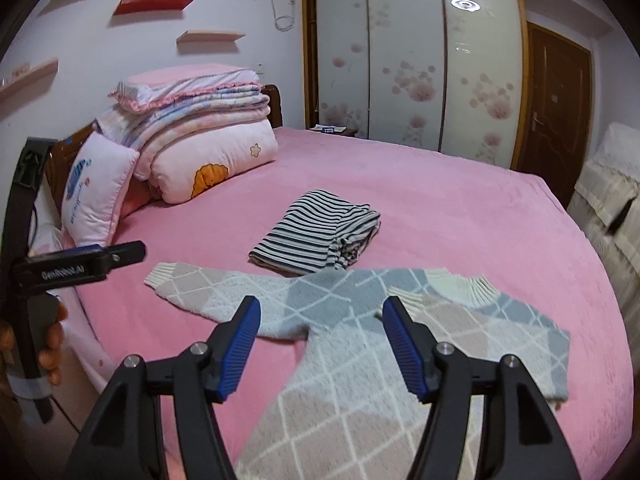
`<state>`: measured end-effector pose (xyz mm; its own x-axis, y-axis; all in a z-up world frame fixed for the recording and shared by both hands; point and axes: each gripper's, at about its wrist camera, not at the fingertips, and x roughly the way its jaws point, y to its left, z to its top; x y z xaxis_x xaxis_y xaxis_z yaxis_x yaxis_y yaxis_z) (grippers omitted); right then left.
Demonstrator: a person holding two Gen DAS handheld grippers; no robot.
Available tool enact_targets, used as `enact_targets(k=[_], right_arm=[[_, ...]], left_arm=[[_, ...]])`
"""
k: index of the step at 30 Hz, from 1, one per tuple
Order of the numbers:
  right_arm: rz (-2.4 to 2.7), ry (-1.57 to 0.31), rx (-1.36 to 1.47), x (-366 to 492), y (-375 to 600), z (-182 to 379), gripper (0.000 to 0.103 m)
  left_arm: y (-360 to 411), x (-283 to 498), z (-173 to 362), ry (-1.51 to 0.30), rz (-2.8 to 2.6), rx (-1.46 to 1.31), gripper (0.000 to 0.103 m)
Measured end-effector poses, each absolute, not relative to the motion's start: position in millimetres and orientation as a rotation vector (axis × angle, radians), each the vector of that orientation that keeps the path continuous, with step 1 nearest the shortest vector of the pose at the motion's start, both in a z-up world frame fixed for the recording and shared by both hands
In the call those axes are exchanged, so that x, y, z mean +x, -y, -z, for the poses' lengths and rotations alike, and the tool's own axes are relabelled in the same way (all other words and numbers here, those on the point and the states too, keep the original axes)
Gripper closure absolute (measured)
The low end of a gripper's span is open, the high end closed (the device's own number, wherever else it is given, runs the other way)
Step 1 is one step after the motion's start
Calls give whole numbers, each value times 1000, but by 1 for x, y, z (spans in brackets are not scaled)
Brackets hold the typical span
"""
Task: Fold small clothes
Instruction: 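Move the left tool to the other sleeve cuff, then grasp the other cuff with the left tool and fold it across the body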
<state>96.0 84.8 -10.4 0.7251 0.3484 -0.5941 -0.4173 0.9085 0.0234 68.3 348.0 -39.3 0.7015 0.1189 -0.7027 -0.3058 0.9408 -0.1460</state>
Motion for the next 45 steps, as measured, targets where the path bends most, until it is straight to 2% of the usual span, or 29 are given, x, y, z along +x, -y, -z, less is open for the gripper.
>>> enact_targets(k=[4,10,17,23,27,28,30,32,33,34,39,45], right_arm=[[-452,-678,-95,127,-114,24,39],[-481,-725,-98,159,-158,53,39],[-512,-826,-84,190,-198,95,39],[-526,-876,-62,201,-209,117,39],[-521,-887,-74,204,-209,127,39],[-516,-890,-78,206,-209,129,39],[-501,-900,-83,211,-209,135,39],[-487,-912,-79,218,-209,140,40],[-480,-922,-74,221,-209,142,42],[-476,-933,-67,225,-210,145,42],[-438,-976,-50,236,-212,153,48],[-422,-980,-43,230,-200,147,50]], left_arm=[[-397,86,54,-820,-293,-290,1],[-473,117,102,-943,-350,-465,1],[-525,149,172,-1062,-417,-607,17],[-548,169,224,-1145,-486,-719,28],[-557,178,252,-1202,-539,-793,41],[-557,179,257,-1208,-549,-800,41],[-554,184,261,-1211,-557,-789,41],[-548,189,260,-1217,-547,-747,50],[-545,191,260,-1217,-537,-722,67],[-542,192,259,-1215,-523,-705,92],[-523,197,243,-1168,-507,-575,95],[-489,199,197,-1028,-478,-412,95]])
